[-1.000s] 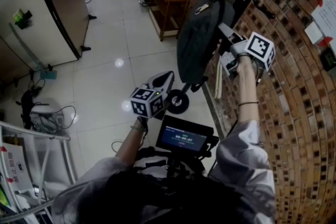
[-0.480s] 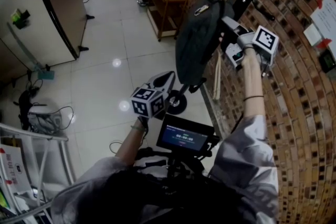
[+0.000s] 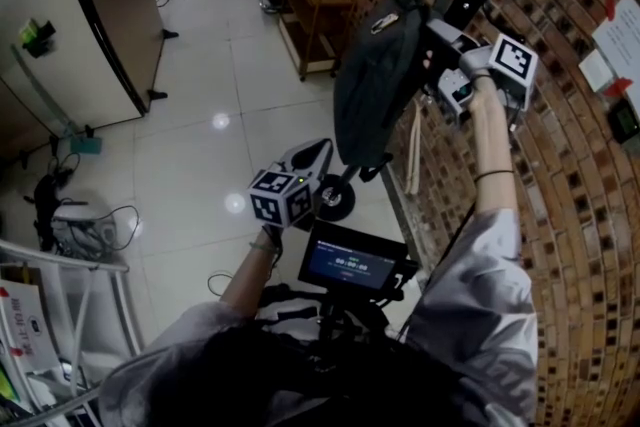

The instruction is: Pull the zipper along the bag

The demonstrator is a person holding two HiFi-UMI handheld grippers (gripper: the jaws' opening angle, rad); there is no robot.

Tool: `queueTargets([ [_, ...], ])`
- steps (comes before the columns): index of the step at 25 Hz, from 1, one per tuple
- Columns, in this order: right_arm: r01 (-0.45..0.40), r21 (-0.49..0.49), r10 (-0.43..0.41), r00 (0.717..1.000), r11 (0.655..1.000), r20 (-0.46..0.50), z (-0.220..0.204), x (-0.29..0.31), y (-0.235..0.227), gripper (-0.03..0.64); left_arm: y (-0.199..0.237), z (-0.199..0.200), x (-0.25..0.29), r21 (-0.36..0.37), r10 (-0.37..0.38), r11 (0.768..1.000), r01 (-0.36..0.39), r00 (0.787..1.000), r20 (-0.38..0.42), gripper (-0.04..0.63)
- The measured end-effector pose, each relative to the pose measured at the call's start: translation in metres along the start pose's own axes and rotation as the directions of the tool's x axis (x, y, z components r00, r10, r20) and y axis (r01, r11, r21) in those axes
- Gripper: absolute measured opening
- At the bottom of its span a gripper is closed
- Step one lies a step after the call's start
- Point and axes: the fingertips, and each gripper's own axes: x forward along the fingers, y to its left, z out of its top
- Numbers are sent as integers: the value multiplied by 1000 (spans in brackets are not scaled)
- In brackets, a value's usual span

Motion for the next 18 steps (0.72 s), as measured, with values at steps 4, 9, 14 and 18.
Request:
queueTargets([
  [4, 9, -4, -9, 1000, 1000, -7, 6, 5, 6, 34, 4, 2, 1, -3, 5, 1000, -5, 1000, 4, 8],
  [9, 53, -61, -55, 998, 997, -32, 10, 9, 11, 35, 1, 9, 8, 41, -15, 999, 15, 1000, 1, 8],
  [14, 116, -119, -125, 989, 986, -79, 12, 14, 13, 35, -8, 32, 21, 49, -46, 998, 45, 999, 29, 8],
  [18, 173, -134, -191, 972, 976, -135, 14, 15, 14, 34, -22, 47, 32, 74, -78, 994, 76, 996, 32, 8],
])
